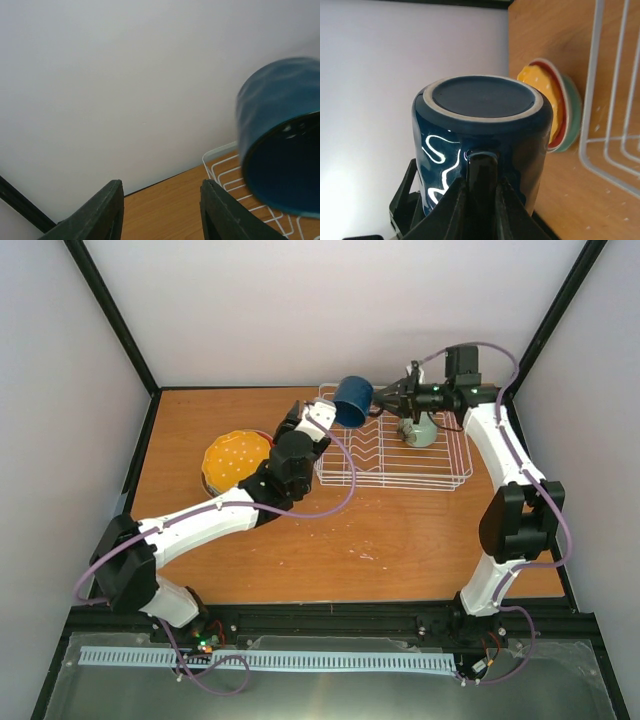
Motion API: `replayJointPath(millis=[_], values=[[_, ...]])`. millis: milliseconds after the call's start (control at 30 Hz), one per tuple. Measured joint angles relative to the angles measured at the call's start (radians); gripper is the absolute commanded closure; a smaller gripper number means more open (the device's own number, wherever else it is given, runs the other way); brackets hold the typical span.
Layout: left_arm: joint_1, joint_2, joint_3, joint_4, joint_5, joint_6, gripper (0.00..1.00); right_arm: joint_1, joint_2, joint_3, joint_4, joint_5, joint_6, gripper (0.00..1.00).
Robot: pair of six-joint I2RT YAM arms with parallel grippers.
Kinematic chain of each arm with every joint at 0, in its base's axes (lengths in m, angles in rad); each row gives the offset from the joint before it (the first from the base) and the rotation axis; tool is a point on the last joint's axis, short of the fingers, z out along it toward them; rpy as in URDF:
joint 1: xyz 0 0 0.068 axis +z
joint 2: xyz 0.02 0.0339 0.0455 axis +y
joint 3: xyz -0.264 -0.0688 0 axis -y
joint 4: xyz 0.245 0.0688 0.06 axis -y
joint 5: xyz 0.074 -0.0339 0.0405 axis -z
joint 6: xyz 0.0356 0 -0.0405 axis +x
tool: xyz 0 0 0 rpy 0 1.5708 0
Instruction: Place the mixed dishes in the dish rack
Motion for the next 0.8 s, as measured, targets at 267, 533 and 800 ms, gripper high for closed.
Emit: replayJointPath(millis=[267, 533, 800], values=[[0.061, -0.052, 0.006, -0.093, 0.003, -0.125, 0.57, -0.029, 0.006, 0.156, -0.256, 0.197, -0.272, 0.97], [0.093, -0.073, 0.006, -0.158, 0.007, -0.223, 0.58, -0.026, -0.039, 0.162, -0.401, 0.529, -0.492, 0.97], [0.109, -0.065, 0.008, -0.198, 0.034, -0.274, 0.58, 0.001, -0.239, 0.087, -0.374, 0.900, -0.650, 0.97]])
